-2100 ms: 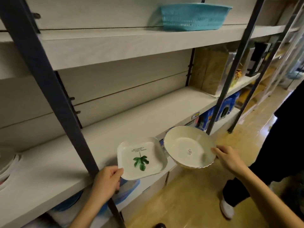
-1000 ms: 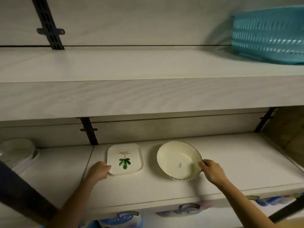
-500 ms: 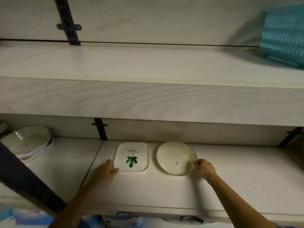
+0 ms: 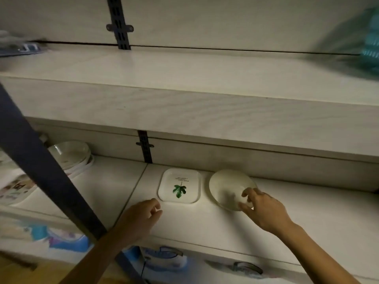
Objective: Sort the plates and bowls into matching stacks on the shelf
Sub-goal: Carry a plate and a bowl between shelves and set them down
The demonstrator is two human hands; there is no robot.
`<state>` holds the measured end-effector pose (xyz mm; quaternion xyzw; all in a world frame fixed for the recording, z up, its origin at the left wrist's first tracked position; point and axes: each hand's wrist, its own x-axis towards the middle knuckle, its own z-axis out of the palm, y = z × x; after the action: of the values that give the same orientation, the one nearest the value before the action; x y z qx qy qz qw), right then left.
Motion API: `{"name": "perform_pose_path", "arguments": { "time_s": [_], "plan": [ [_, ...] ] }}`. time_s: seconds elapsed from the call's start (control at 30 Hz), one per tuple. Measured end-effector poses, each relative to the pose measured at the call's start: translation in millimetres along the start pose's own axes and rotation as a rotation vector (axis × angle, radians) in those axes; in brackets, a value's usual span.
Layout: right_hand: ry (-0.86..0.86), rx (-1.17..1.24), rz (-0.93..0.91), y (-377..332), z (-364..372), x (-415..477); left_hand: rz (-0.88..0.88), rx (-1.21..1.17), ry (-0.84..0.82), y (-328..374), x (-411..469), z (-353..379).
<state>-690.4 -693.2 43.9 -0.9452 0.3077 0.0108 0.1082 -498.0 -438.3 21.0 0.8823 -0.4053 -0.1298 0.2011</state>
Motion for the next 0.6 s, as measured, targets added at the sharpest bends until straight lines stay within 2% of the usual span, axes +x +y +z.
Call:
{"name": "perform_pose_path", "arguments": {
  "time_s": [0.33,0.6],
  "plan": [
    [-0.100,-0.025,-0.443,-109.0,8.4,-19.6,-0.118,-0.081,0.074,-31.8,-90.3,-27.1],
    [-0.077,-0.005,-0.654,-219.9,17.9,-37.8,-0.212,-0.006,0.275,-105.5,-160.4,-68.5]
  ]
}}
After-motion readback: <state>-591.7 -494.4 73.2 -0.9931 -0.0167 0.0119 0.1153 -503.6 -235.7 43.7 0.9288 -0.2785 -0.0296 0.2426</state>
